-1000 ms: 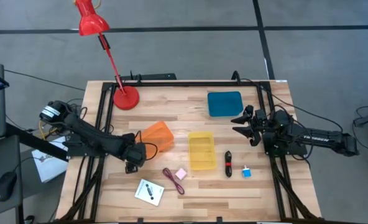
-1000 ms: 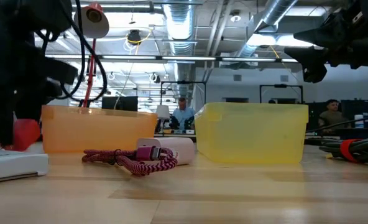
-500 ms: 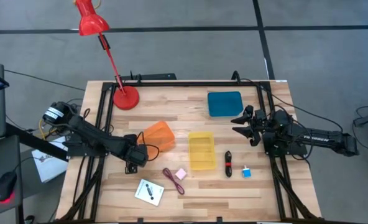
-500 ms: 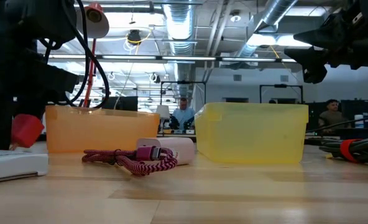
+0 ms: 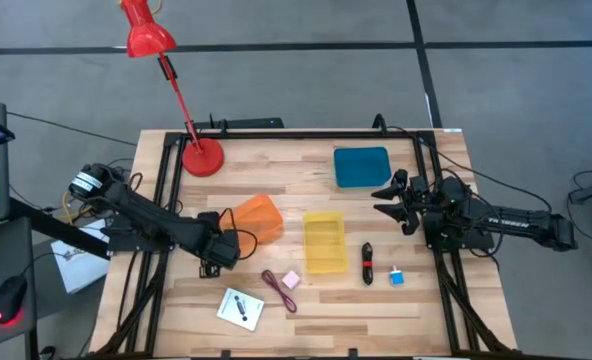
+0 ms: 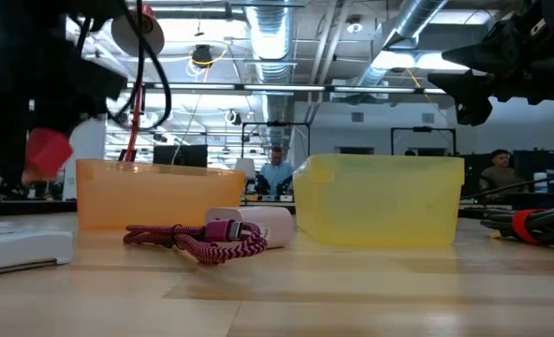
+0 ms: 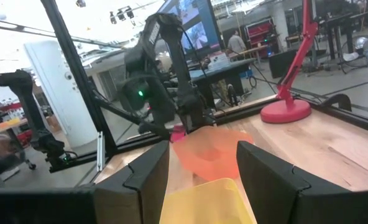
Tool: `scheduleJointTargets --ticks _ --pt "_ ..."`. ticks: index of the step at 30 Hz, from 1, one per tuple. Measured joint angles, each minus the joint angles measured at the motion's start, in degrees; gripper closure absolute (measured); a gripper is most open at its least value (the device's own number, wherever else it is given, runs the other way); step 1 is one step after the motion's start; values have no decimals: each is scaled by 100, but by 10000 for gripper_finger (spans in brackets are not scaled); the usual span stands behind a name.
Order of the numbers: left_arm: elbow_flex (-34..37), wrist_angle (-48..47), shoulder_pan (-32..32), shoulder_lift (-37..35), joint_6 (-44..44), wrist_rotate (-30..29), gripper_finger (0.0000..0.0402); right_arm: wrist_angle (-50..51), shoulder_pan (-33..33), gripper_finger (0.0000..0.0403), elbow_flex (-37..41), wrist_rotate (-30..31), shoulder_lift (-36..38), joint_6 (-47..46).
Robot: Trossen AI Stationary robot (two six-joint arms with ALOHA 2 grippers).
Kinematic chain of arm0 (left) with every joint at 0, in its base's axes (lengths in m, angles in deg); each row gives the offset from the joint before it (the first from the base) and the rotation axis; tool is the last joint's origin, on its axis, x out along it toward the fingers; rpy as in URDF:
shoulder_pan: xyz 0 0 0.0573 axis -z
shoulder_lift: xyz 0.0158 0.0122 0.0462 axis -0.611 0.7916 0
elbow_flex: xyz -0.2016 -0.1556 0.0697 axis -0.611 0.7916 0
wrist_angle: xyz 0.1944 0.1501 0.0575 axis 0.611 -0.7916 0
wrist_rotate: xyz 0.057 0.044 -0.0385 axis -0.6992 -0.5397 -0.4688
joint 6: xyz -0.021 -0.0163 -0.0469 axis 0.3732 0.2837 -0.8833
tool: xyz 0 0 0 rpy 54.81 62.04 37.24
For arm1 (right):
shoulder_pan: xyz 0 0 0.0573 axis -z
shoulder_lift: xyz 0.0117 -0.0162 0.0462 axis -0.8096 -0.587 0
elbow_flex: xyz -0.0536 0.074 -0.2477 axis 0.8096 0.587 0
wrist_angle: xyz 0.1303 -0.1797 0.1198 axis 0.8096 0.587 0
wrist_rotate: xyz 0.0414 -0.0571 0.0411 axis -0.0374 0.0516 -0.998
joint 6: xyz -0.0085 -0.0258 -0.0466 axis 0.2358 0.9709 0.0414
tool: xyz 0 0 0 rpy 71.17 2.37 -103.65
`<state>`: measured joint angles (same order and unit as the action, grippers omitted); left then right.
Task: Pick and place items into bin
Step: Put the pink charger adapter into the orange bin
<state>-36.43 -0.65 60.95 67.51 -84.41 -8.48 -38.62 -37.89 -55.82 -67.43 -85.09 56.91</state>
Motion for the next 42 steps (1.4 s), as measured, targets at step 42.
scheduleJointTargets --ticks 42 --pt "459 2880 -2984 514 3294 778 178 443 0 221 0 0 -159 3"
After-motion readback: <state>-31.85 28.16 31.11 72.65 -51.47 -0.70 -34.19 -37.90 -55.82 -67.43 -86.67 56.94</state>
